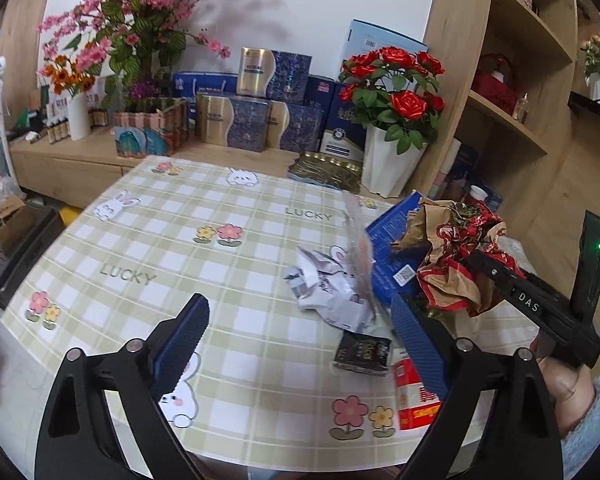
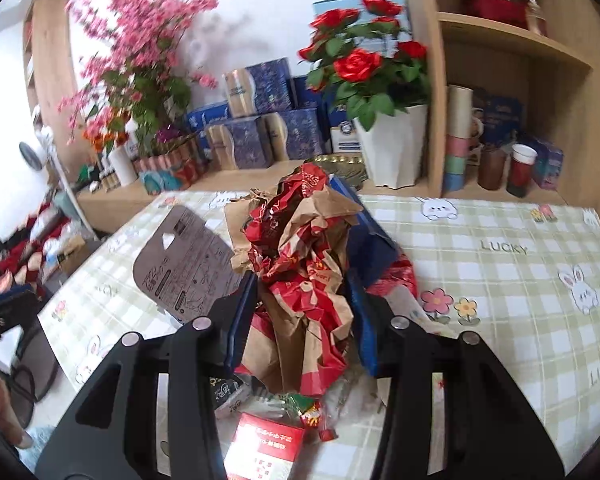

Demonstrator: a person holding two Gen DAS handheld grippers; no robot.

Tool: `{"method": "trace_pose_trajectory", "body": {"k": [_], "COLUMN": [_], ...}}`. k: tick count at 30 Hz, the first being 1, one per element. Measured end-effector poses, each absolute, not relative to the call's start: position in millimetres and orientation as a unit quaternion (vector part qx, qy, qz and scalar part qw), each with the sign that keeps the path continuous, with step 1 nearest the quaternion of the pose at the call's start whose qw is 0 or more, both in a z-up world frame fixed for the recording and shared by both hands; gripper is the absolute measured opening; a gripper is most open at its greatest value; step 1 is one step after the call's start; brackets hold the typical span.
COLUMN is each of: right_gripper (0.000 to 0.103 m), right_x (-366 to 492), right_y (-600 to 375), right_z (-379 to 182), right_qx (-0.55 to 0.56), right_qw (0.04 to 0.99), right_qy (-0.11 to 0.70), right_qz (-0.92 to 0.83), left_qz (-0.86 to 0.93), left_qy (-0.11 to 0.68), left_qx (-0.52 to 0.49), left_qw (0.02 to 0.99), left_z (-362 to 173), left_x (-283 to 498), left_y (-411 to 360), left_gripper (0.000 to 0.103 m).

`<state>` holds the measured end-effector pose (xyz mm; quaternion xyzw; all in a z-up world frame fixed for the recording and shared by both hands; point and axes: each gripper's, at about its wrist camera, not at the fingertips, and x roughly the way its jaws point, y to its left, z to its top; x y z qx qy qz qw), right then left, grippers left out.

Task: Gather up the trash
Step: 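Reach the right tool to the red-brown gift wrap and close on it, then lift the gift wrap with the right tool while the left tool grasps a paper label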

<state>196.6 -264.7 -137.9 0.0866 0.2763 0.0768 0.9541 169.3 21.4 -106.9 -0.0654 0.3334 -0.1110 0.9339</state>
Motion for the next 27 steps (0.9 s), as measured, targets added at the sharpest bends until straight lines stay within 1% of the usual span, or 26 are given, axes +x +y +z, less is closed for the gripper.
{"method": "trace_pose_trajectory", "body": {"k": [2,5,8,11,13,15,17,21,23,27], "right_gripper": [0.046,0.046,0.046,0.046,0.046,0.046,0.046,0.046,0.046,0.046], "right_x": [190.3,182.3,172.6,160.8,155.0,150.2,146.6,142.7,141.7,138.8], "right_y": [-271.5,-278.9,-286.0,-290.6,-293.2,-296.7,-299.2,-302.0,-303.2,-304.5], "right_z": [-136.6,-136.6,-135.1,-132.0,-131.5,-132.6,-134.2,-137.4,-140.5,-145.7], "right_qx": [0.099,0.112,0.123,0.123,0.125,0.131,0.139,0.15,0.155,0.161], "right_qw": [0.955,0.956,0.957,0.959,0.96,0.959,0.958,0.957,0.955,0.953], "right_qy": [0.271,0.266,0.259,0.25,0.248,0.247,0.246,0.248,0.251,0.257], "right_qz": [0.068,0.057,0.05,0.046,0.045,0.042,0.039,0.032,0.029,0.023], "left_qz": [-0.125,-0.16,-0.168,-0.17,-0.172,-0.173,-0.179,-0.178,-0.176,-0.175], "left_qy": [0.337,0.342,0.357,0.367,0.373,0.377,0.377,0.389,0.399,0.432], "left_qx": [-0.07,-0.072,-0.074,-0.109,-0.131,-0.142,-0.158,-0.179,-0.18,-0.185], "left_qw": [0.931,0.923,0.916,0.908,0.902,0.899,0.895,0.886,0.882,0.865], "left_z": [-107.5,-111.4,-120.8,-127.4,-132.2,-135.0,-136.4,-141.7,-145.2,-157.8], "left_x": [174.0,188.1,207.9,220.6,228.6,236.2,244.1,272.6,286.0,314.7], "left_y": [16.9,1.9,-6.6,-1.1,3.3,5.5,7.8,8.4,6.1,-2.7], "left_gripper": [0.081,0.08,0.069,0.067,0.063,0.053,0.05,0.05,0.045,0.045]}}
